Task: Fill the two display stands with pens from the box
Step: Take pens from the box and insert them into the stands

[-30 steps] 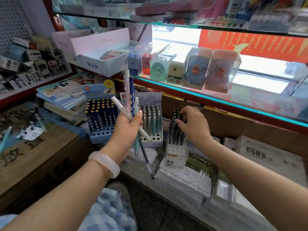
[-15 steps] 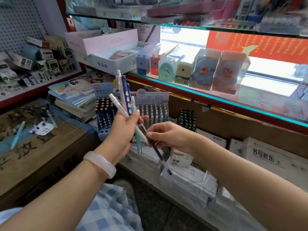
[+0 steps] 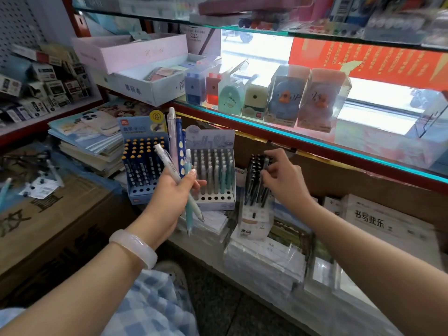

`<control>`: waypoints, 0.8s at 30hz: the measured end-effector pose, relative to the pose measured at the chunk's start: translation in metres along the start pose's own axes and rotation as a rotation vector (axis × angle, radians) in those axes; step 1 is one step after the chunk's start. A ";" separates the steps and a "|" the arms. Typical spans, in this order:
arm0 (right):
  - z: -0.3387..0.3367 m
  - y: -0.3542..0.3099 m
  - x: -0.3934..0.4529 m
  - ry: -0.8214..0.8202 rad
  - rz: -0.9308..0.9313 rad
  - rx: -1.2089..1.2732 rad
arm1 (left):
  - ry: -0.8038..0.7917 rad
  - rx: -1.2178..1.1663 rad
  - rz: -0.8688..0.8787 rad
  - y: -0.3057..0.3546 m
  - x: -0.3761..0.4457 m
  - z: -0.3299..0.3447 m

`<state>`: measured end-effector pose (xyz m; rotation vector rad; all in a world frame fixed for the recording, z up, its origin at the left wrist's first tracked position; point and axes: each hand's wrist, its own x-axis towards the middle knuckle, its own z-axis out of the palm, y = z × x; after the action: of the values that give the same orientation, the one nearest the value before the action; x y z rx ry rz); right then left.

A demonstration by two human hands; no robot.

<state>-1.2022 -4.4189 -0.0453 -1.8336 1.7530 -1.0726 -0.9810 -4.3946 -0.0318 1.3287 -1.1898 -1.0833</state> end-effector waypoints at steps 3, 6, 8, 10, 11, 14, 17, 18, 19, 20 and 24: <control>0.012 0.001 -0.004 0.054 -0.138 -0.169 | -0.008 -0.007 0.003 -0.002 0.000 -0.002; 0.023 0.008 -0.011 0.086 -0.192 -0.197 | -0.014 0.013 0.012 -0.003 0.000 -0.005; 0.030 0.016 -0.014 0.094 -0.190 -0.189 | -0.015 0.034 0.013 -0.004 0.000 -0.006; 0.035 0.020 -0.014 0.105 -0.173 -0.175 | -0.017 0.043 0.009 -0.006 0.000 -0.007; 0.037 0.021 -0.014 0.111 -0.173 -0.173 | -0.018 0.048 0.004 -0.006 0.000 -0.007; 0.040 0.022 -0.012 0.131 -0.183 -0.195 | -0.024 0.043 -0.017 -0.009 -0.001 -0.007; 0.042 0.023 -0.012 0.154 -0.166 -0.172 | -0.029 0.024 -0.024 -0.010 -0.001 -0.006; 0.043 0.023 -0.012 0.153 -0.162 -0.170 | -0.031 0.023 -0.023 -0.010 -0.001 -0.006; 0.044 0.022 -0.012 0.150 -0.162 -0.170 | -0.032 0.021 -0.025 -0.010 -0.001 -0.006; 0.045 0.022 -0.012 0.148 -0.168 -0.171 | -0.031 0.016 -0.025 -0.011 0.000 -0.006; 0.047 0.022 -0.012 0.155 -0.204 -0.181 | -0.029 -0.006 -0.026 -0.011 0.001 -0.007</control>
<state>-1.1811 -4.4214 -0.0940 -2.1282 1.8334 -1.1953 -0.9727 -4.3947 -0.0420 1.3308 -1.1921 -1.1271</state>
